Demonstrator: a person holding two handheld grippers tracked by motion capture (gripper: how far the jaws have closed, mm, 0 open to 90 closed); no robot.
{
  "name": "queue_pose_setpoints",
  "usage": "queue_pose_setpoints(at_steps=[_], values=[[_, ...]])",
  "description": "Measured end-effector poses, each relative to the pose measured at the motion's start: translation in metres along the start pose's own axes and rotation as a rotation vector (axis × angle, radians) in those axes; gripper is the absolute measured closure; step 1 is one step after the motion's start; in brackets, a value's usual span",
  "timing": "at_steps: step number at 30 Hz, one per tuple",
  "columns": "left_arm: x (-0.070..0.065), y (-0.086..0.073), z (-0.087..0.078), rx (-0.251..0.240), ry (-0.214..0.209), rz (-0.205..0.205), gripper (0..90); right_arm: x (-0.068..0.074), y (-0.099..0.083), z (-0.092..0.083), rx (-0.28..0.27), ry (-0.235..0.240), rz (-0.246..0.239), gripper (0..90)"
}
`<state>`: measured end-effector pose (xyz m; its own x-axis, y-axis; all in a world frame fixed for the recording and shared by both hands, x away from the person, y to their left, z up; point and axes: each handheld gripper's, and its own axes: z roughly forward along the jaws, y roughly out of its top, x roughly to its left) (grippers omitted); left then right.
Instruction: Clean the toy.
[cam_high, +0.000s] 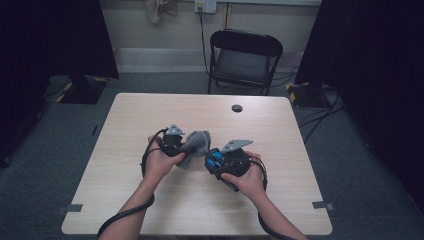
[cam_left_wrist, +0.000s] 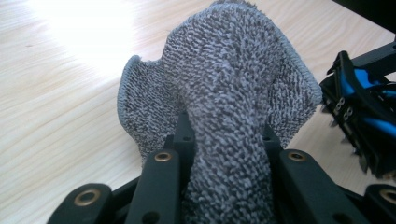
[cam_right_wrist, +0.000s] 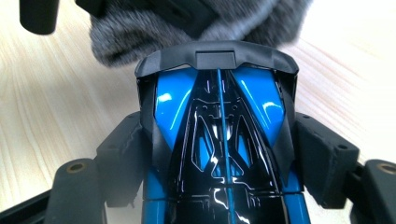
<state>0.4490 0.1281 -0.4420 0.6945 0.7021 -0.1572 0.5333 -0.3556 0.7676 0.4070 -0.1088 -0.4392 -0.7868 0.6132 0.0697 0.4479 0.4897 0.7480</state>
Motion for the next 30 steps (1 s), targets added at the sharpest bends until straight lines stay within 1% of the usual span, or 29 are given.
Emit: queue_pose_setpoints(at_steps=[1, 2, 3, 4, 5, 6, 7, 9, 10, 11, 14, 17, 19, 22, 26, 27, 30], values=[[-0.002, 0.001, 0.001, 0.0, -0.009, 0.006, 70.3, 0.001, 0.001, 0.0, 0.0, -0.003, -0.001, 26.0], [-0.005, 0.001, 0.002, -0.011, -0.024, 0.016, 70.4, 0.002, 0.002, 0.0, 0.001, -0.003, -0.005, 26.0], [-0.009, 0.001, 0.004, -0.016, -0.056, 0.047, 70.4, 0.002, 0.002, -0.001, -0.001, -0.006, -0.005, 26.0], [-0.011, 0.001, 0.005, -0.011, -0.07, 0.055, 70.5, 0.001, 0.002, 0.0, -0.002, -0.007, -0.004, 26.0], [-0.013, 0.0, 0.006, 0.012, -0.076, 0.065, 70.7, 0.0, 0.002, 0.0, 0.0, -0.005, -0.001, 26.0], [-0.015, 0.0, 0.007, 0.015, -0.09, 0.075, 71.0, 0.0, 0.002, 0.0, -0.005, -0.008, 0.002, 26.0], [-0.016, -0.001, 0.008, 0.014, -0.111, 0.083, 71.2, -0.001, 0.002, 0.0, 0.002, -0.011, -0.001, 26.0], [-0.017, -0.002, 0.007, 0.02, -0.13, 0.079, 71.4, -0.003, 0.001, -0.001, 0.003, -0.015, 0.005, 26.0], [-0.017, -0.002, 0.007, 0.016, -0.134, 0.086, 71.5, -0.004, 0.0, -0.001, 0.005, -0.011, 0.007, 26.0], [-0.018, -0.003, 0.007, 0.011, -0.149, 0.09, 71.5, -0.004, 0.0, -0.001, 0.005, -0.013, 0.01, 26.0], [-0.021, -0.003, 0.006, 0.02, -0.167, 0.13, 71.6, -0.006, -0.001, -0.001, 0.011, -0.02, 0.008, 26.0], [-0.022, -0.004, 0.005, 0.014, -0.183, 0.131, 71.8, -0.008, -0.001, -0.001, 0.011, -0.018, 0.016, 26.0], [-0.022, -0.005, 0.006, 0.018, -0.193, 0.139, 71.8, -0.008, 0.0, -0.001, 0.023, -0.027, 0.002, 26.0], [-0.021, -0.008, 0.005, 0.014, -0.207, 0.135, 71.8, -0.008, 0.0, -0.001, 0.03, -0.027, 0.0, 26.0], [-0.021, -0.01, 0.003, 0.013, -0.222, 0.133, 71.8, -0.011, 0.0, -0.002, 0.027, -0.027, 0.017, 26.1], [-0.02, -0.011, 0.002, 0.011, -0.226, 0.134, 71.8, -0.011, 0.0, -0.001, 0.034, -0.03, 0.011, 26.0], [-0.02, -0.014, 0.001, 0.008, -0.238, 0.126, 71.8, -0.012, -0.001, -0.001, 0.038, -0.035, 0.012, 26.0]])
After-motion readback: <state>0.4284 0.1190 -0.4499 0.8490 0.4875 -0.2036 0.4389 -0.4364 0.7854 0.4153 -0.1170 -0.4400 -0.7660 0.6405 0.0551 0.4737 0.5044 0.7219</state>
